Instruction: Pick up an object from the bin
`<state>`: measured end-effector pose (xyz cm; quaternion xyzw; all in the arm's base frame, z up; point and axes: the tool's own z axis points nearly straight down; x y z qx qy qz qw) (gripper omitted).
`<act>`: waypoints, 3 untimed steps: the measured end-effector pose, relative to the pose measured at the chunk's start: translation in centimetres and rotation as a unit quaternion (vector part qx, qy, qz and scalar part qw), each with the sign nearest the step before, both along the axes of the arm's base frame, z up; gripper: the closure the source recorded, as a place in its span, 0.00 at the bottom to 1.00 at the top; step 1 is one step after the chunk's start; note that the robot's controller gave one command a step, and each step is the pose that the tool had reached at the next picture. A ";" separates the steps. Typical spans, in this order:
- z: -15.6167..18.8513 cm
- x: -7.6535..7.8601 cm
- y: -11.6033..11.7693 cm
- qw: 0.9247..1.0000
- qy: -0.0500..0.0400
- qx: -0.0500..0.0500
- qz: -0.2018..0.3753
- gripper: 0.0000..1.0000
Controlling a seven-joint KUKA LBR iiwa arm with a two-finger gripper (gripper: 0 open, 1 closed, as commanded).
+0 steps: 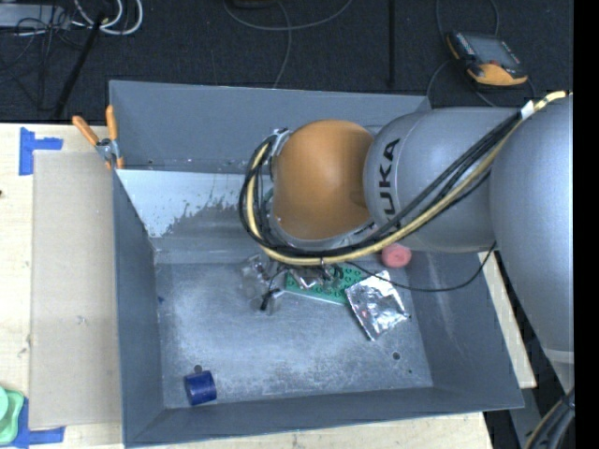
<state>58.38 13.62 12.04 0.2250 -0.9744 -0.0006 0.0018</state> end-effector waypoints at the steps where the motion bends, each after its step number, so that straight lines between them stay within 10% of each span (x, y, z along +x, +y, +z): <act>1: 10.0 -0.6 2.9 1.000 -0.007 0.002 0.024 1.00; 2: 9.4 -0.7 2.7 1.000 -0.003 0.000 0.022 0.00; 3: -0.6 -6.9 4.1 1.000 0.004 -0.001 -0.021 0.00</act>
Offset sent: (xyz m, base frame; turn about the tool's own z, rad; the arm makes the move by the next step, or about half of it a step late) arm -0.0082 0.0272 0.0945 -0.0495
